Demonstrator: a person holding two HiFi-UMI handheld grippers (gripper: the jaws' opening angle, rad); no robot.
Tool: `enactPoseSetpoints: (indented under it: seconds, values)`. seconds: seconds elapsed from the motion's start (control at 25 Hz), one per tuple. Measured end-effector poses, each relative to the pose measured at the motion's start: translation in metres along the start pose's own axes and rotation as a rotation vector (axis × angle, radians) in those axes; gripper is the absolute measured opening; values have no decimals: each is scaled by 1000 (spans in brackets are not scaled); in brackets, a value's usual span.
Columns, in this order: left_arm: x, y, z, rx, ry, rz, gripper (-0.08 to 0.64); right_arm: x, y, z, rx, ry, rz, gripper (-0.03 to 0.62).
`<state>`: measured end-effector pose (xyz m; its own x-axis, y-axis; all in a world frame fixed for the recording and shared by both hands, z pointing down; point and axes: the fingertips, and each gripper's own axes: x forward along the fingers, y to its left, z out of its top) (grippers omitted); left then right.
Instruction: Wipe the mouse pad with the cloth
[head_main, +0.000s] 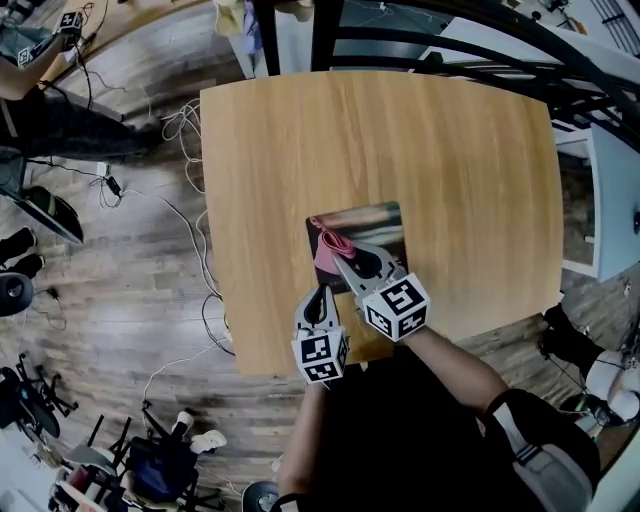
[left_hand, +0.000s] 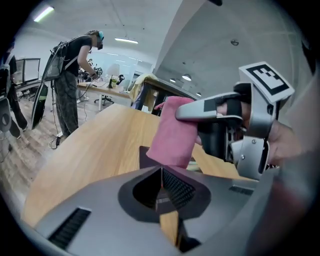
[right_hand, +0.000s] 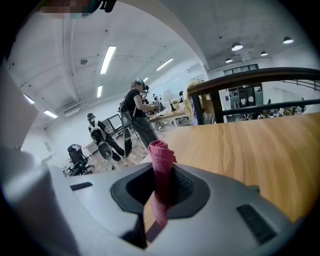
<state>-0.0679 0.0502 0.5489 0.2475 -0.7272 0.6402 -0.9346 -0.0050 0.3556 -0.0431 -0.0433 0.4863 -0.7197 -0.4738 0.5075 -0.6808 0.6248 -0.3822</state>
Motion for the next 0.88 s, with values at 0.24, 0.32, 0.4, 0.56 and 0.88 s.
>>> enactPoseSetpoints:
  seconds: [0.24, 0.32, 0.4, 0.56, 0.88]
  values:
    - [28, 8, -20, 12, 76, -11, 26, 32, -9, -14, 26, 76, 32, 66]
    - [35, 8, -21, 2, 86, -21, 26, 44, -12, -20, 37, 110, 41, 66]
    - [40, 6, -24, -13, 98, -38, 26, 54, -16, -28, 56, 146, 46, 66]
    - [48, 0, -34, -52, 129, -64, 25, 72, -26, -48, 116, 236, 57, 66]
    - [61, 2, -54, -52, 191, -71, 25, 103, -41, -72, 117, 295, 31, 66]
